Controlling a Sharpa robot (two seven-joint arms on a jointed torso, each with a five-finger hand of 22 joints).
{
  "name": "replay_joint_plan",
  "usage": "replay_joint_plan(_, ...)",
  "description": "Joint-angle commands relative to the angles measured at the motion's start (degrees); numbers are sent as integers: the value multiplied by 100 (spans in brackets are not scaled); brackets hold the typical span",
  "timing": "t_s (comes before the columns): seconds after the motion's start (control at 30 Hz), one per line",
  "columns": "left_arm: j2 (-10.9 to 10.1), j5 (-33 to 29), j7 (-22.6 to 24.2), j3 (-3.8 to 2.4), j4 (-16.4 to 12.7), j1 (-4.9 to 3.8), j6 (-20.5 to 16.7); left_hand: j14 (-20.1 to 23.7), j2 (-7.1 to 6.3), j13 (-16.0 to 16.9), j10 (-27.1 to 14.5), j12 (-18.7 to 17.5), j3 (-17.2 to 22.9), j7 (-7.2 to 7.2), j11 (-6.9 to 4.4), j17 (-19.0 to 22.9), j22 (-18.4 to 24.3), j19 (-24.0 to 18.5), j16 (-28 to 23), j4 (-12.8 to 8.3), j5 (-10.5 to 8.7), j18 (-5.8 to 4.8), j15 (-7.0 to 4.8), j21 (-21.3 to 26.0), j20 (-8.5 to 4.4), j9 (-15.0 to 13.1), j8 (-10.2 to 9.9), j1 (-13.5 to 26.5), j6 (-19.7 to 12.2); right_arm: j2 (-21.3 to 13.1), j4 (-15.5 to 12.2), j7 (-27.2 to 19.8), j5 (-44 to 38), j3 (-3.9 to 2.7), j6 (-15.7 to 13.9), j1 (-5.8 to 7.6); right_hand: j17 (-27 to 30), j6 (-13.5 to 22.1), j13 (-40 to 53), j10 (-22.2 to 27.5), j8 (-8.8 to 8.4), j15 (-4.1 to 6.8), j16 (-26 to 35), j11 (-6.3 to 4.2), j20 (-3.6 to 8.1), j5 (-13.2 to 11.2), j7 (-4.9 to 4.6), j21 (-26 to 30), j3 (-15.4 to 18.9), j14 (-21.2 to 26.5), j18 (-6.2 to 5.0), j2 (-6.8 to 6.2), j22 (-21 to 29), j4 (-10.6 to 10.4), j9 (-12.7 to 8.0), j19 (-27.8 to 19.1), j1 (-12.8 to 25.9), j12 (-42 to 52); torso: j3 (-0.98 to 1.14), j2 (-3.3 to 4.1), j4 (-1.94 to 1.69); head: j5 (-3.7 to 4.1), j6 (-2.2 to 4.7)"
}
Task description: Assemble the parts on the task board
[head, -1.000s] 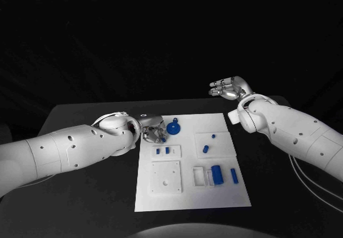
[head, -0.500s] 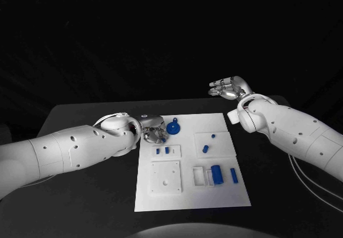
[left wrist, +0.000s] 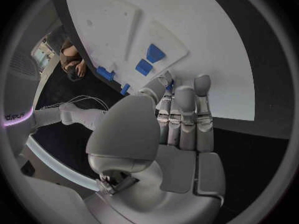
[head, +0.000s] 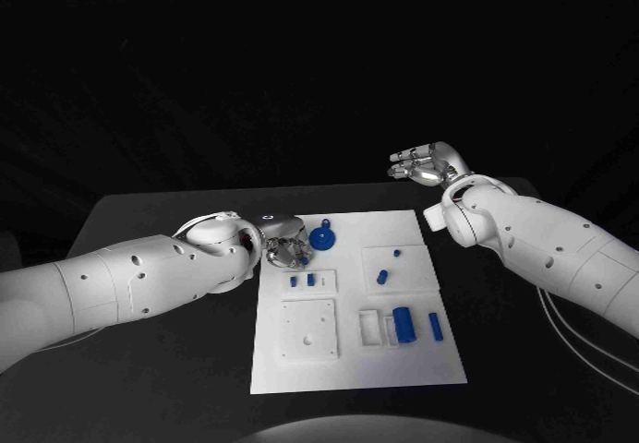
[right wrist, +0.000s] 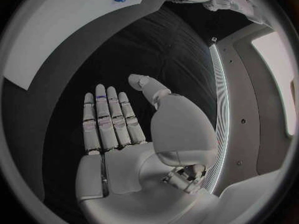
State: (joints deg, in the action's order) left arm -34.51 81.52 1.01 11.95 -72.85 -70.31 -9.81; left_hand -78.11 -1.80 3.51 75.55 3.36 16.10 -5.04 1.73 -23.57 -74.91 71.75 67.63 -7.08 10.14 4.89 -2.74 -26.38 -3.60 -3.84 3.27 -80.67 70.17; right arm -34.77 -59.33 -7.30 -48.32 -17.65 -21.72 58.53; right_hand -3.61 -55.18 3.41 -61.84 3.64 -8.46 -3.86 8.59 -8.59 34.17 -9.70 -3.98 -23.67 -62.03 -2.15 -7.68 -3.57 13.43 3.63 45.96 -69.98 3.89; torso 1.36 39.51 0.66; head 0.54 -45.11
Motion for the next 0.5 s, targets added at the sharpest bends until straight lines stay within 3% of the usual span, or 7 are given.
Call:
replay_joint_plan(0.03, 1, 62, 23, 48, -17, 67, 121, 10, -50, -4, 99, 16, 7, -24, -23, -4, -112, 24, -27, -63, -40, 97, -31, -34, -41, 16, 30, -34, -210, 0, -1, -63, -46, -1, 83, -8, 9, 18, -9, 27, -15, 2, 26, -9, -3, 16, 9, 26, -25, 48, -35, 26, 6, -3, -8, -24, 17, -23, -1, 1, -3, -4, 7)
replay_joint_plan(0.23, -6, 41, 32, 48, -22, 68, 42, 14, -94, -3, 128, 18, 8, -46, -26, -5, -112, 27, -32, -88, -51, 83, -37, -48, -52, 21, 27, -35, -350, -2, 0, -61, -107, -1, 90, -17, 10, 39, -8, 36, -16, -13, 28, -6, -11, 55, 6, 35, -34, 79, -28, 15, 10, 3, -9, -97, 9, -23, -3, 0, -1, -5, 6)
replay_joint_plan(0.5, -18, 31, 25, 48, -27, 71, -54, -6, -191, -1, 243, 23, 61, 32, -95, -7, -106, 41, -40, -123, -81, 58, -80, -57, -84, 29, 28, -44, -912, -15, -8, -75, -225, -1, 61, -27, 10, 45, -8, 39, -17, -23, 27, -3, -22, 67, 6, 37, 20, 109, -30, 9, 15, -2, -10, -181, 18, -22, -3, 1, -1, -7, 9)
